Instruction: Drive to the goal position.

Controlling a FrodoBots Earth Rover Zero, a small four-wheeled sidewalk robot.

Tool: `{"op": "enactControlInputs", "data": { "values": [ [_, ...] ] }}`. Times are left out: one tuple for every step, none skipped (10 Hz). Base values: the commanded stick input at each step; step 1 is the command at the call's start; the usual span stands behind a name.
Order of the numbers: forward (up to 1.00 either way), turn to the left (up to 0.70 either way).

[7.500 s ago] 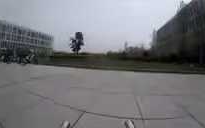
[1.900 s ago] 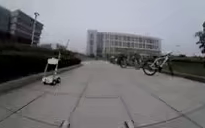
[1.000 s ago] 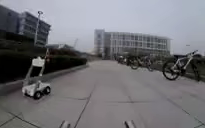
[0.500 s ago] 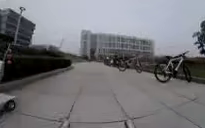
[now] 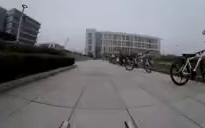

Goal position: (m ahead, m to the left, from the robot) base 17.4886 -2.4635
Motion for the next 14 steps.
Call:
{"op": "enactControlInputs", "data": {
  "values": [
    [1.00,-0.38],
    [1.00,-0.40],
    [1.00,-0.40],
    [1.00,0.07],
    [1.00,0.11],
    [1.00,0.02],
    [1.00,0.16],
    [1.00,0.18],
    [1.00,0.12],
    [1.00,0.07],
    [1.00,0.16],
    [1.00,0.12],
    [1.00,0.02],
    [1.00,0.00]
  ]
}}
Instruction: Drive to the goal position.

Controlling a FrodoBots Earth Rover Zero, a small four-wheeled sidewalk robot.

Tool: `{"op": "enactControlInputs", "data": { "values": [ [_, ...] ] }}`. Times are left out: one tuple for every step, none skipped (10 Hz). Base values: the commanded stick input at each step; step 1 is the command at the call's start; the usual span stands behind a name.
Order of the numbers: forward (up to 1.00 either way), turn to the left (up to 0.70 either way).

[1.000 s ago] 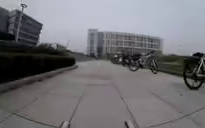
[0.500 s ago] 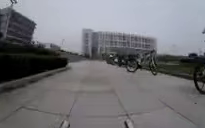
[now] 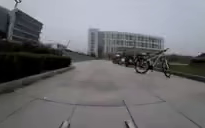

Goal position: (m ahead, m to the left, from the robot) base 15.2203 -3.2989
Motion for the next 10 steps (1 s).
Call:
{"op": "enactControlInputs", "data": {
  "values": [
    [1.00,0.00],
    [1.00,0.03],
    [1.00,0.06],
    [1.00,0.06],
    [1.00,-0.15],
    [1.00,-0.39],
    [1.00,-0.40],
    [1.00,-0.40],
    [1.00,-0.38],
    [1.00,-0.03]
  ]
}}
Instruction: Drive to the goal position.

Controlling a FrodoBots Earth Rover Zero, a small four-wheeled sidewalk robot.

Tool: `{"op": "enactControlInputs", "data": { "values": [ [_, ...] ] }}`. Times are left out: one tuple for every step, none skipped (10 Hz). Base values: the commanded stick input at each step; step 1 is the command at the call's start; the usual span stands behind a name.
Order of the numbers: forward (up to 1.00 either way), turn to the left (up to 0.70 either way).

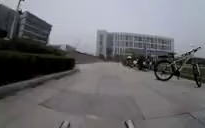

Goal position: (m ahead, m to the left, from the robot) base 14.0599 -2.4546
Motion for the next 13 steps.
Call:
{"op": "enactControlInputs", "data": {
  "values": [
    [1.00,0.07],
    [1.00,0.00],
    [1.00,0.00],
    [1.00,0.05],
    [1.00,0.08],
    [1.00,0.00],
    [1.00,0.00],
    [1.00,0.00],
    [1.00,0.00],
    [1.00,0.00],
    [1.00,0.00],
    [1.00,0.01],
    [1.00,0.03]
  ]
}}
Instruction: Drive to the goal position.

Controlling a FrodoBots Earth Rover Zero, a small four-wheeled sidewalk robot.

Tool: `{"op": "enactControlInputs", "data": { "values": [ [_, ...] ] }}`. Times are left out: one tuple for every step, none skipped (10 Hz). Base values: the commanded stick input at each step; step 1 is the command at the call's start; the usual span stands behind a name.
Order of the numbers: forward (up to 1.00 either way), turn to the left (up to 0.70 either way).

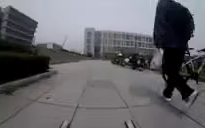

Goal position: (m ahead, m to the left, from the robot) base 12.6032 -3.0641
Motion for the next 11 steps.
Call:
{"op": "enactControlInputs", "data": {
  "values": [
    [1.00,0.13],
    [1.00,0.11],
    [1.00,0.06],
    [1.00,-0.14],
    [1.00,-0.38],
    [1.00,-0.40],
    [1.00,-0.31],
    [1.00,0.02],
    [1.00,0.10],
    [1.00,0.09],
    [1.00,0.00]
  ]
}}
